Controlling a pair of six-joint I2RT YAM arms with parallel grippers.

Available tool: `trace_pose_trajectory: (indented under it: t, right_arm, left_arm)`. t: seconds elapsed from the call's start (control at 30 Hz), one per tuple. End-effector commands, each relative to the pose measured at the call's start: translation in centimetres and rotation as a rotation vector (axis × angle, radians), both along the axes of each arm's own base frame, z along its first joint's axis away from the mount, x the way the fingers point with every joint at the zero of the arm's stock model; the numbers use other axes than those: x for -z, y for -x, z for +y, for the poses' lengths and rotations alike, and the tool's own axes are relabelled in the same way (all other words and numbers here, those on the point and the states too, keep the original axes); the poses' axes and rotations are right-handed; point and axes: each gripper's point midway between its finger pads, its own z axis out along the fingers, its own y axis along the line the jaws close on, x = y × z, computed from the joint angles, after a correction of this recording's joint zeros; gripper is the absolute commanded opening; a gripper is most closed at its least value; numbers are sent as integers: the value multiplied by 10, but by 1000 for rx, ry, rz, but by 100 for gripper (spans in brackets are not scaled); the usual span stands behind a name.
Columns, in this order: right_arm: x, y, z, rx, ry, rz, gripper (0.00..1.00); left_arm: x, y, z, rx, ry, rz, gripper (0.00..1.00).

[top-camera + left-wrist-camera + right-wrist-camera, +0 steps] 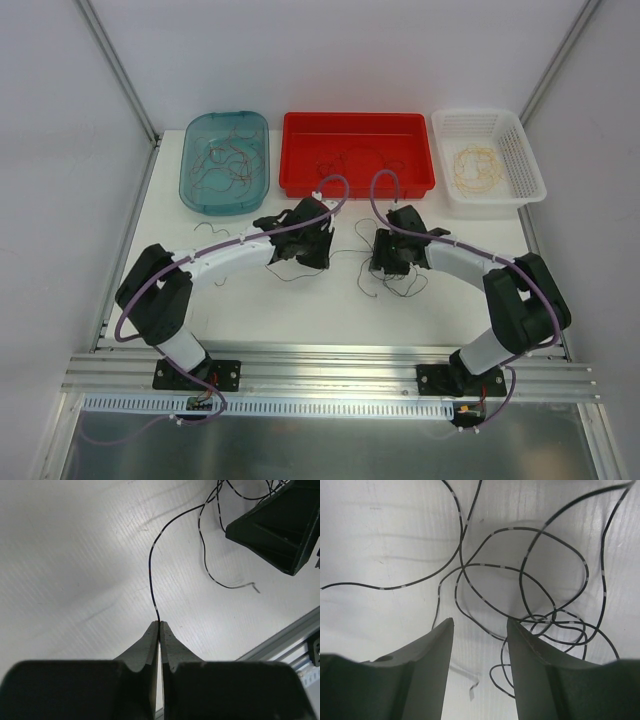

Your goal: Untangle the cables

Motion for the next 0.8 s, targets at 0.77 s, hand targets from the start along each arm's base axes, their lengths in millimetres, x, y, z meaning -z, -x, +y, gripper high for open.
trace_pose_trajectory:
  t: [0.77]
  right_arm:
    - [7, -21, 20, -63, 202, -66, 36]
  left_arm:
    - [-31, 7, -6, -41, 93, 21, 0]
